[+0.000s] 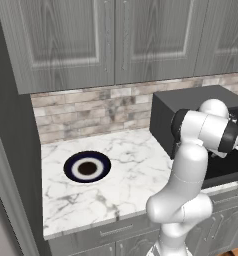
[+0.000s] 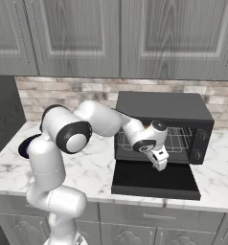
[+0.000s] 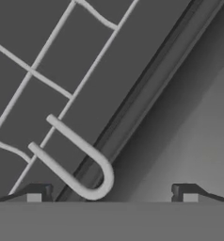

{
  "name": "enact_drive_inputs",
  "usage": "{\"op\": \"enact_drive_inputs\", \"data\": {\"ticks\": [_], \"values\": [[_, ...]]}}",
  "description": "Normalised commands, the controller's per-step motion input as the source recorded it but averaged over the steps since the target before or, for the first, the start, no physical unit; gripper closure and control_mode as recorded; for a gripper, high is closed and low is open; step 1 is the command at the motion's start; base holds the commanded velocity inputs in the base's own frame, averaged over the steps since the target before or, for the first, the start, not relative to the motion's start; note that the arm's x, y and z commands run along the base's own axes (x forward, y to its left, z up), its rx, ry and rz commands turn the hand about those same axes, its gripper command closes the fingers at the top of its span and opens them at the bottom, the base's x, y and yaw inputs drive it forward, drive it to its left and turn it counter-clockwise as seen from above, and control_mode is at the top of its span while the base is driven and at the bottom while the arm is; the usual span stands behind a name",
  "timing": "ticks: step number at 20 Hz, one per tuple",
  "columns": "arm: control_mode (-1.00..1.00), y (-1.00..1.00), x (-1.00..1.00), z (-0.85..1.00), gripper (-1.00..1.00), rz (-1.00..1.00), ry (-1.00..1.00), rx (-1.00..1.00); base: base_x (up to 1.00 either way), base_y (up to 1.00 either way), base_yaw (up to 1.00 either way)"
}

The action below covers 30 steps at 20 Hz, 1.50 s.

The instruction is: Open the toaster oven door. Place the bread on the top rack in the toaster oven and place the chicken drumstick on the bottom rack.

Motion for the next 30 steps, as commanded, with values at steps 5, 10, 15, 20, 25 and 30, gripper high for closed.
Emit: {"op": "enact_drive_inputs", "data": {"ticks": [5,10,15,20,25,30], "values": [[-1.00,-0.06,-0.10,0.05,-1.00,0.00,0.03,0.05,0.00,0.00,0.00],[-1.00,-0.07,-0.54,0.07,-1.00,0.00,0.00,0.00,0.00,0.00,0.00],[-1.00,0.19,-0.55,0.25,-1.00,0.15,-0.01,-0.02,0.00,0.00,0.00],[-1.00,0.40,-0.47,0.26,-1.00,0.35,-0.03,-0.21,0.00,0.00,0.00],[-1.00,0.54,-0.40,0.20,-1.00,0.35,-0.01,-0.30,0.00,0.00,0.00],[-1.00,0.59,-0.30,0.19,-1.00,0.19,-0.03,-0.22,0.00,0.00,0.00]]}}
